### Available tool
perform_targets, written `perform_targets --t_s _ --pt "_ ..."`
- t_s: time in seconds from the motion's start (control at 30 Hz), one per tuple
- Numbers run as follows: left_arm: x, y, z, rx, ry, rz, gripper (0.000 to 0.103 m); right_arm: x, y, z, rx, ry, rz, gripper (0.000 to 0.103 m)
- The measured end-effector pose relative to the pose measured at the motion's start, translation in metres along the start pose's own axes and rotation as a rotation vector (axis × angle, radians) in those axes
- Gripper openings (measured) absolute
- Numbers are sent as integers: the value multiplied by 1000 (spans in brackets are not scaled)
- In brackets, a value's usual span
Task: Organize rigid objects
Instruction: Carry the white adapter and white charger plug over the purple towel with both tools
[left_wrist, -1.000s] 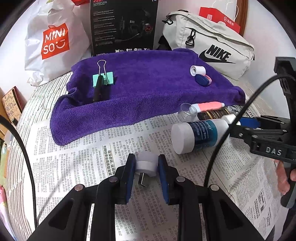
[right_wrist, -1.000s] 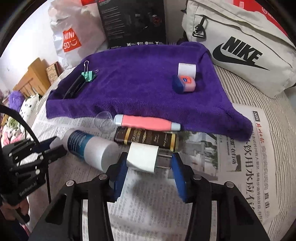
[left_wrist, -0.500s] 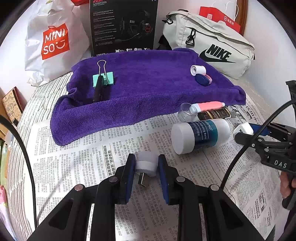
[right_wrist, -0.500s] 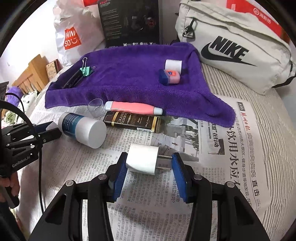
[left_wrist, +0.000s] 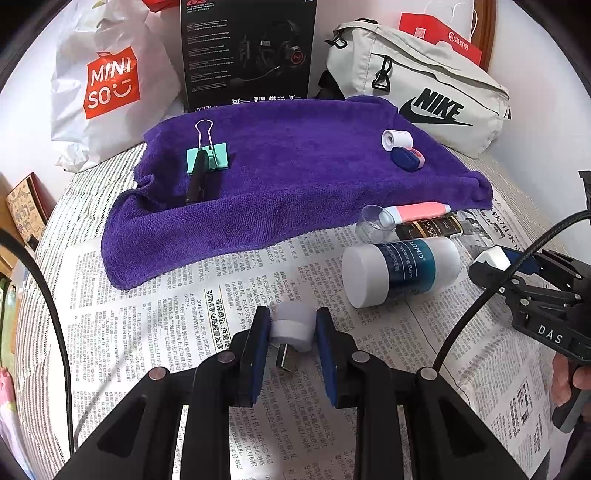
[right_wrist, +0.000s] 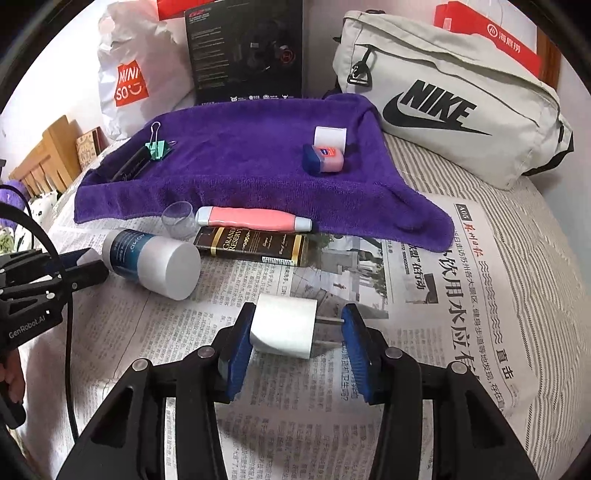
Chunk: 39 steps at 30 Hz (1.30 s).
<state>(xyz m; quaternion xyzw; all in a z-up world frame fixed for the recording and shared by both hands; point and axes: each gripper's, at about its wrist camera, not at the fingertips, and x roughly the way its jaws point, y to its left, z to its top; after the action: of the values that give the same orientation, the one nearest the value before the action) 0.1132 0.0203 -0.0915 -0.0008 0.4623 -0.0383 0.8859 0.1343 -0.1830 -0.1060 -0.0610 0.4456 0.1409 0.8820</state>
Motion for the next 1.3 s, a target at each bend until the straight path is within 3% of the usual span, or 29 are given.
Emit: perform_targets --t_s 0.3,1.3 --pt "-7 2 -4 -35 16 -31 24 -9 -24 1 69 46 90 46" --pt "-43 22 3 -100 -17 -54 23 -36 -15 25 -14 17 110 45"
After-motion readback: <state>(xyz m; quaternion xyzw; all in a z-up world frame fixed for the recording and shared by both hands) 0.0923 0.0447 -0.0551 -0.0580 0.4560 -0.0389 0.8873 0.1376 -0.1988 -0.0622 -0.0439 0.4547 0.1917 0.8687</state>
